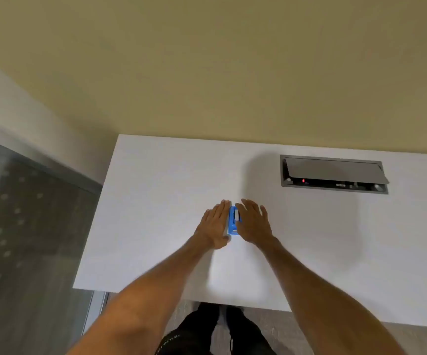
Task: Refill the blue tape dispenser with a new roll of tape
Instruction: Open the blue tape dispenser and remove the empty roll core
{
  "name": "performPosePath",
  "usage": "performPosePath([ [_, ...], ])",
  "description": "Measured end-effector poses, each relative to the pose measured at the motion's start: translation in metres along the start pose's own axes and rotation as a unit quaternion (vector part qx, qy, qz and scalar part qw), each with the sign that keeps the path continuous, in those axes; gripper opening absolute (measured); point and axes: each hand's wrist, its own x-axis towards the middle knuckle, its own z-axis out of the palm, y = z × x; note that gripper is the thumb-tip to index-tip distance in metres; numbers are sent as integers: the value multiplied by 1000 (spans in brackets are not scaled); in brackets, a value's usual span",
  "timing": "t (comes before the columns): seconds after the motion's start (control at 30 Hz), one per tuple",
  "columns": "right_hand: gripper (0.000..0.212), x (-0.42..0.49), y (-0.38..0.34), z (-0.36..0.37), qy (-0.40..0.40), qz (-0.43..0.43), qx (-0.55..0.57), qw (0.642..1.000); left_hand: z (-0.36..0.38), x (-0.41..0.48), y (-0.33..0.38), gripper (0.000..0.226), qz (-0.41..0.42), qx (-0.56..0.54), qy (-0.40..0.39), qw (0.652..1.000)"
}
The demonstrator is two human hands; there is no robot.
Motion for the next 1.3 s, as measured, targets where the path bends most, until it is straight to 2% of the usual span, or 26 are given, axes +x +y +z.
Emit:
performPosePath([
  [0.23, 55, 9, 9, 11, 12, 8, 13, 1000, 8, 13, 5, 103, -2, -25, -26, 999],
  [0.5, 56, 17, 17, 17, 16, 5, 44, 999, 14, 26, 4, 99, 6, -38, -10, 999],
  [0.73, 53, 23, 20, 20, 55, -7, 105, 993, 16, 35, 3, 95, 14, -63, -6, 998],
  [1.3, 53, 31, 24, 19, 65, -19, 87, 994, 21, 43, 1, 93, -16, -42, -34, 998],
])
